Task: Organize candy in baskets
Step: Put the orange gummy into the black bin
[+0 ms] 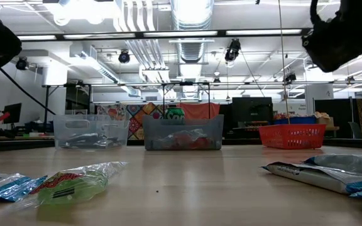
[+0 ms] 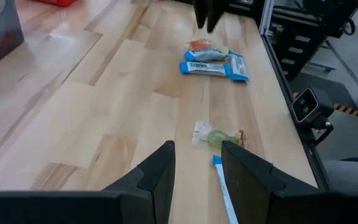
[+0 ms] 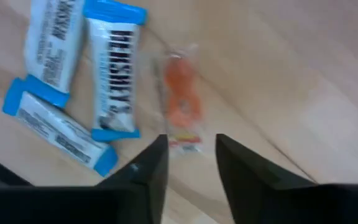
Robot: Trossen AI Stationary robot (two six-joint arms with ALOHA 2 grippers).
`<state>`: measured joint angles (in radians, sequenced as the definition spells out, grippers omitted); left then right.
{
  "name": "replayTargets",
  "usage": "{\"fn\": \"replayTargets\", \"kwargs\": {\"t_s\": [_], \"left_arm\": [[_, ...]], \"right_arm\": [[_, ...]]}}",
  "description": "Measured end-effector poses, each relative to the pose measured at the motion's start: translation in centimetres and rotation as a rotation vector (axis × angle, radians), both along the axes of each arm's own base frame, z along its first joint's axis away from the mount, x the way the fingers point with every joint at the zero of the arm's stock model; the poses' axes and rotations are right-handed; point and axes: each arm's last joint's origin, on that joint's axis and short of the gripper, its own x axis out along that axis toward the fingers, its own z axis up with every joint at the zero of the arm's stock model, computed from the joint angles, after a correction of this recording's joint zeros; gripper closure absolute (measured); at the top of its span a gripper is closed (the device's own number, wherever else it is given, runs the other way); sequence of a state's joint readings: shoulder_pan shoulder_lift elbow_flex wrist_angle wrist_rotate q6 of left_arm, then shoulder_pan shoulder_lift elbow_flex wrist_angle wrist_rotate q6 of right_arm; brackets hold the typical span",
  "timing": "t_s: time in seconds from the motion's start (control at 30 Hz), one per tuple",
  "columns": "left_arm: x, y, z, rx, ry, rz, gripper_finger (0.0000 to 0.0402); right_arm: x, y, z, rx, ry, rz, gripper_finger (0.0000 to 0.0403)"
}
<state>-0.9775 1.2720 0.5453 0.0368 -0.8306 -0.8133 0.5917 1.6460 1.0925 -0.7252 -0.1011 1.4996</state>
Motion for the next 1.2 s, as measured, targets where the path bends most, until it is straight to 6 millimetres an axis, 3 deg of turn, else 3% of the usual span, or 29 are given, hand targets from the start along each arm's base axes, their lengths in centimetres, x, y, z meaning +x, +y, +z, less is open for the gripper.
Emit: {"fn": "replayTargets", "kwargs": {"t_s": [0.2, 0.37, 0.5, 0.77, 1.0, 1.2], "left_arm": [[0.2, 0.1, 0.3, 0.02, -0.068, 0.078, 0.0287], [0.3, 0.0, 0.1, 0.046, -0.089, 0.102, 0.0287], [0.3, 0.0, -0.1, 0.059, -0.088, 0.108, 0.0287], [0.5, -0.4, -1.2, 0.098, -0.037, 0.061, 0.0287], [0.6, -0.7, -2.0, 0.103, -0.007, 0.045, 0.0287], [0.9, -1.0, -1.5, 0.066, -0.021, 0.057, 0.0287]], "right_arm": [[0.9, 0.6, -2.3, -0.027, -0.001, 0.047, 0.0212], [1.1, 0.5, -3.4, -0.072, 0.015, 0.057, 0.0203], [1.1, 0.4, -3.3, -0.096, 0.007, 0.069, 0.0242], [1.8, -1.2, -2.4, -0.142, -0.053, 0.14, 0.0383], [1.9, -3.9, -0.3, -0.183, -0.068, 0.176, 0.0391], [0.1, -7.6, 3.6, -0.275, -0.045, 0.181, 0.0392]]}}
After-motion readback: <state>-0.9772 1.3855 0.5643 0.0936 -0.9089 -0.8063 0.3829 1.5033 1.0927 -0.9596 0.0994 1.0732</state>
